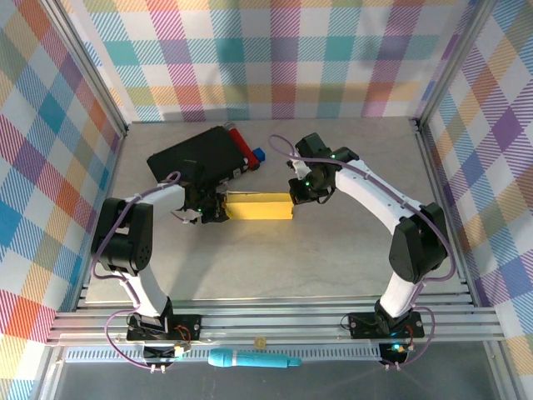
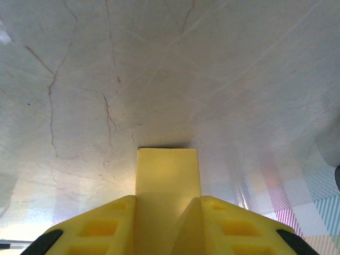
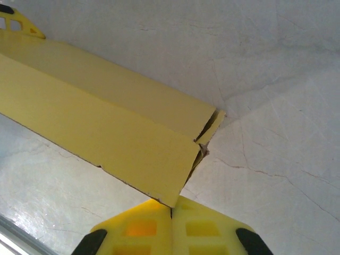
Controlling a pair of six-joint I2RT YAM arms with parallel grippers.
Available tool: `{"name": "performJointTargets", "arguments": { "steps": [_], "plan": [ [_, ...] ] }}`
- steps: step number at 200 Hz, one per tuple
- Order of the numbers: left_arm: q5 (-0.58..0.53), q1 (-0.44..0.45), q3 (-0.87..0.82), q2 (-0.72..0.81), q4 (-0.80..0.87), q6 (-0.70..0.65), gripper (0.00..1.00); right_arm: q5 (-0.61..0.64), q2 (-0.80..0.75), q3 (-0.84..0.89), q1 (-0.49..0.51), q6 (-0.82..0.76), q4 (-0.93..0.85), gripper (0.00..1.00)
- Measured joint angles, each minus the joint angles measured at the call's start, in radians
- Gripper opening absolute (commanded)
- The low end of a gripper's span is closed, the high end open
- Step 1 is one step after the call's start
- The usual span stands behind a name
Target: Fold the paper box
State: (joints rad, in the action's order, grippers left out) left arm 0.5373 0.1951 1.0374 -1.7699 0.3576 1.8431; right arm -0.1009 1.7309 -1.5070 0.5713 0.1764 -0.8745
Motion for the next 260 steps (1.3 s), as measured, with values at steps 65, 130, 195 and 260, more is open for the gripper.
{"name": "performJointTargets", "arguments": {
  "steps": [65, 130, 195, 260],
  "plan": [
    [-0.024, 0.005, 0.0, 0.125, 0.157, -0.167, 0.83, 0.042, 0.005, -0.021, 0.006, 0.008, -0.003, 0.0],
    [-0.253, 0.005, 0.135, 0.261, 0.502, -0.526, 0.57, 0.056, 0.024, -0.053, 0.006, 0.019, -0.013, 0.0],
    [-0.397, 0.082, 0.286, 0.372, 0.499, -1.152, 0.28, 0.056, 0.026, -0.053, 0.006, 0.023, -0.014, 0.0],
    [-0.414, 0.222, 0.289, 0.362, 0.479, -1.527, 0.32, 0.056, 0.027, -0.053, 0.006, 0.023, -0.017, 0.0]
  ]
}}
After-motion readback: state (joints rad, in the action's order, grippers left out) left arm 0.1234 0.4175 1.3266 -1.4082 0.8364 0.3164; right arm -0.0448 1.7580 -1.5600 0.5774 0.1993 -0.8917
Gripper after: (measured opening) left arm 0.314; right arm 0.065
